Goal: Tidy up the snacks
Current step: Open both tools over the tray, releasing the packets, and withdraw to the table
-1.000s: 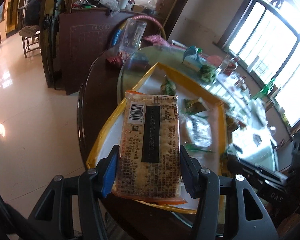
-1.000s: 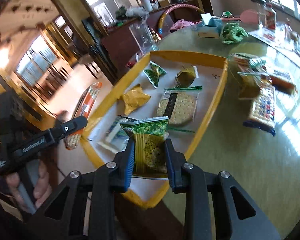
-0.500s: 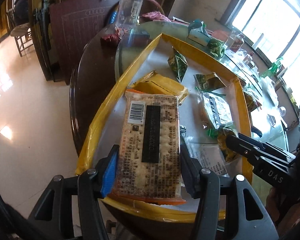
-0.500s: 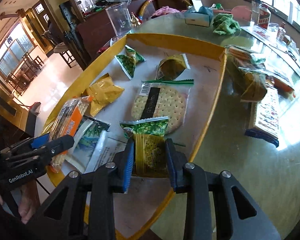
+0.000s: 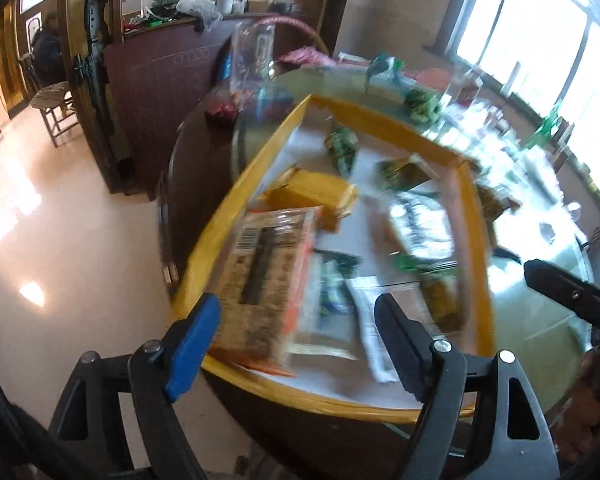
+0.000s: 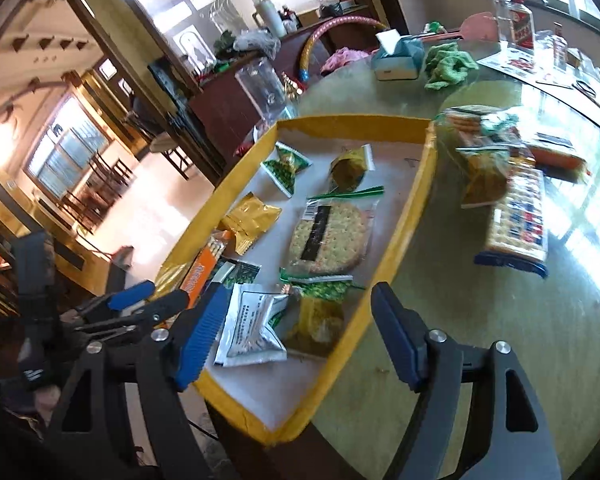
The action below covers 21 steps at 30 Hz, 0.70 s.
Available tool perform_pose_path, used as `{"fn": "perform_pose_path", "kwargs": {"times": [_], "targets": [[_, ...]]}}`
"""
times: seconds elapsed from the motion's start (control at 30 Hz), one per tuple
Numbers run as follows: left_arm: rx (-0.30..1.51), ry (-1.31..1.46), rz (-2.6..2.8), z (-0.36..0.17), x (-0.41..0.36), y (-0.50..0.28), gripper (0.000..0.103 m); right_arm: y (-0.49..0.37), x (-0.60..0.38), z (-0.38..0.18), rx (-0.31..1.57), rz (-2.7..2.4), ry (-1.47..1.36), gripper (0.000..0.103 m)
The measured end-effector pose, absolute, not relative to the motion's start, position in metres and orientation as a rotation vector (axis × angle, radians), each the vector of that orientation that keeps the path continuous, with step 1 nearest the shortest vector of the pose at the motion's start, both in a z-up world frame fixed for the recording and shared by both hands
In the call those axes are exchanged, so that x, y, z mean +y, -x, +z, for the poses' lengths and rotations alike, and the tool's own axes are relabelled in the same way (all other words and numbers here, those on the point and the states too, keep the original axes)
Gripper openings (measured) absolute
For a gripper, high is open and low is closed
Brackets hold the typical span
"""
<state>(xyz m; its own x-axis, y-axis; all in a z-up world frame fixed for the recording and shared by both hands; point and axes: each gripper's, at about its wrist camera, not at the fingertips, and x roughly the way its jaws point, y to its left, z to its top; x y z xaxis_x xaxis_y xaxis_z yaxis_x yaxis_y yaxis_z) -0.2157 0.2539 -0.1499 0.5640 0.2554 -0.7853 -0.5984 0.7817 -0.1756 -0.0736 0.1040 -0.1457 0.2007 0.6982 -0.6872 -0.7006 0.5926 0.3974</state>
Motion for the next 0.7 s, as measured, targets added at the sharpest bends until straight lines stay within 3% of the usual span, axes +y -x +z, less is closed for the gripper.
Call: {"fn": "perform_pose_path", "kwargs": {"times": [0.37, 0.7], "targets": [[0.73, 0.433, 0.376, -0.119, 0.181, 0.206, 0.08, 0.058, 0.02, -0.143, 0.95, 0.953, -0.12, 0.082], [0.763, 0.413, 0.267, -0.115, 0.128, 0.166, 0.08, 0.035, -0.046, -0.151, 0.95, 0.875, -0.164, 0.082]]}}
